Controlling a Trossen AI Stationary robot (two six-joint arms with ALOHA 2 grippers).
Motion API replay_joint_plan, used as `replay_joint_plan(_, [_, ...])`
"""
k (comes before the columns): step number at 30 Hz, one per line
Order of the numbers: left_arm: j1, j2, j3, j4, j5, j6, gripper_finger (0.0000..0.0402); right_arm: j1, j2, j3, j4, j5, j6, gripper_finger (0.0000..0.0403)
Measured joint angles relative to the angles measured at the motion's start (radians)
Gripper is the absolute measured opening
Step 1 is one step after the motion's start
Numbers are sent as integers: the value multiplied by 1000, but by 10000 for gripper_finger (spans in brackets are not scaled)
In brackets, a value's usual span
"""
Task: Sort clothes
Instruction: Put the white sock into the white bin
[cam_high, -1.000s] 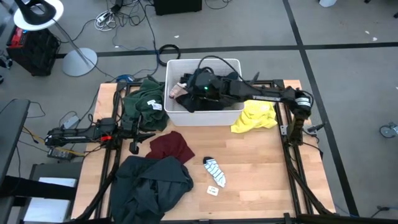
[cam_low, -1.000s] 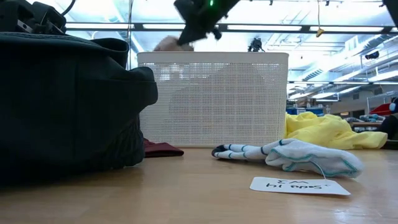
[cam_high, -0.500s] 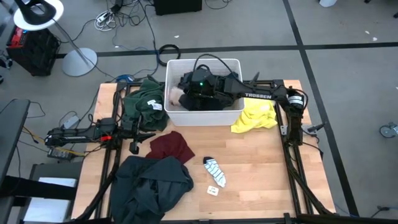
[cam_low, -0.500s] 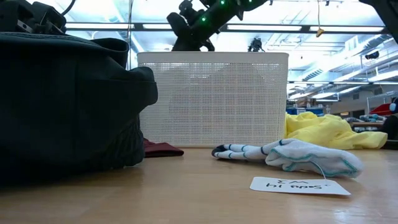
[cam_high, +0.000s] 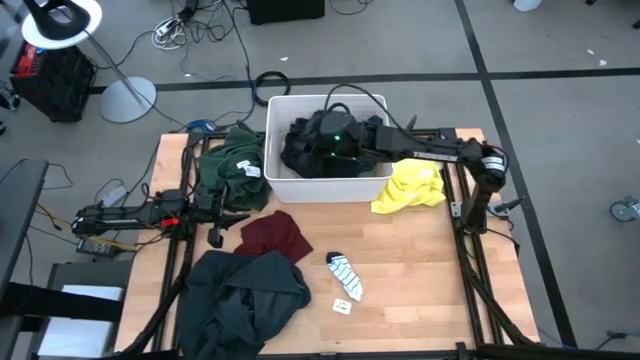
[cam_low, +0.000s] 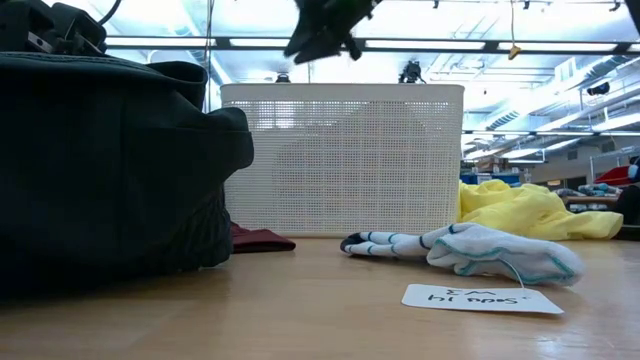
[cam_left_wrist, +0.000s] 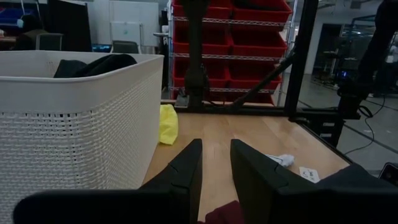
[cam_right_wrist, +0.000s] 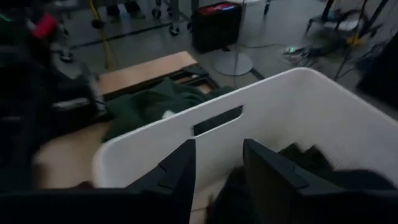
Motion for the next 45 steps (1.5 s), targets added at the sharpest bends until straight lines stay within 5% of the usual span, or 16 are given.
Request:
replay_joint_plan(12, [0, 0, 0, 0, 0, 0, 89, 195, -109, 0, -256, -90, 199, 205])
replay_joint_plan(20, [0, 0, 0, 0, 0, 0, 89, 403, -115, -15, -426, 105, 372, 224])
replay_joint_plan(29, [0, 0, 0, 0, 0, 0, 89, 624, -112, -151, -490, 274, 665, 199])
replay_joint_plan(36, [0, 0, 0, 0, 0, 0, 89, 732, -113, -339, -378, 294, 864, 193])
replay_joint_plan(45, [0, 0, 0, 0, 0, 0, 89, 804, -113, -667, 116, 331, 930, 196])
